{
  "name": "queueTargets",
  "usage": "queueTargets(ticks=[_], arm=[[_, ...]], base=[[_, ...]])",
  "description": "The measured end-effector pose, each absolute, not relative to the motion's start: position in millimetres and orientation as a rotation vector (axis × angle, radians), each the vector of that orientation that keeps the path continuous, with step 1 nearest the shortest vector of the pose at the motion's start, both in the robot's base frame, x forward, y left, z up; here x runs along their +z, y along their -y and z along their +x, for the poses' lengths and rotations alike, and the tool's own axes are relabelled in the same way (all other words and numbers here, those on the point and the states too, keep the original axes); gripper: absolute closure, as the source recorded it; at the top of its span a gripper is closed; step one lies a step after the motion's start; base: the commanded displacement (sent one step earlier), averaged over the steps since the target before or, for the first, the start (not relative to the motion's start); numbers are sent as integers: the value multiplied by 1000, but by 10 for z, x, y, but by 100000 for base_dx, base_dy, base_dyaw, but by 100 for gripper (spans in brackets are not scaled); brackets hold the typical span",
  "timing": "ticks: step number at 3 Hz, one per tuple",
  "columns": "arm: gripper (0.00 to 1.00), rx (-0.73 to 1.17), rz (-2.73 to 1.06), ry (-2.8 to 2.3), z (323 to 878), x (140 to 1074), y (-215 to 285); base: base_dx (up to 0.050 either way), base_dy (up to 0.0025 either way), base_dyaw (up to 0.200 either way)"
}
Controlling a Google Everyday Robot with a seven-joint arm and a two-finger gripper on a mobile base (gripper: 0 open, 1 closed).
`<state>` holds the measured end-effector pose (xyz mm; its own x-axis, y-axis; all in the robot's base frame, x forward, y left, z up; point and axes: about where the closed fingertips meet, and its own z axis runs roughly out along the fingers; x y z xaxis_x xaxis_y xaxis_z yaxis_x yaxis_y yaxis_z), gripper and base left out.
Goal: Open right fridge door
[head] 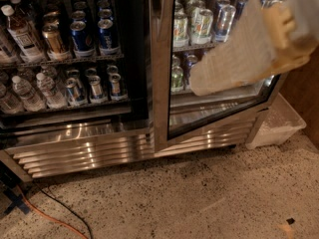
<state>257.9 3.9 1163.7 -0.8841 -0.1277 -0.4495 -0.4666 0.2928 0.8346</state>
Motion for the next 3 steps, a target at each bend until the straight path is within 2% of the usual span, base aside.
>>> queueTargets(ticks=[1,3], arm=[[0,1605,-375,-2256,3019,11050,246],[0,1547,-346,-2244,3109,10881,265]], base=[[0,0,0],[0,0,0]])
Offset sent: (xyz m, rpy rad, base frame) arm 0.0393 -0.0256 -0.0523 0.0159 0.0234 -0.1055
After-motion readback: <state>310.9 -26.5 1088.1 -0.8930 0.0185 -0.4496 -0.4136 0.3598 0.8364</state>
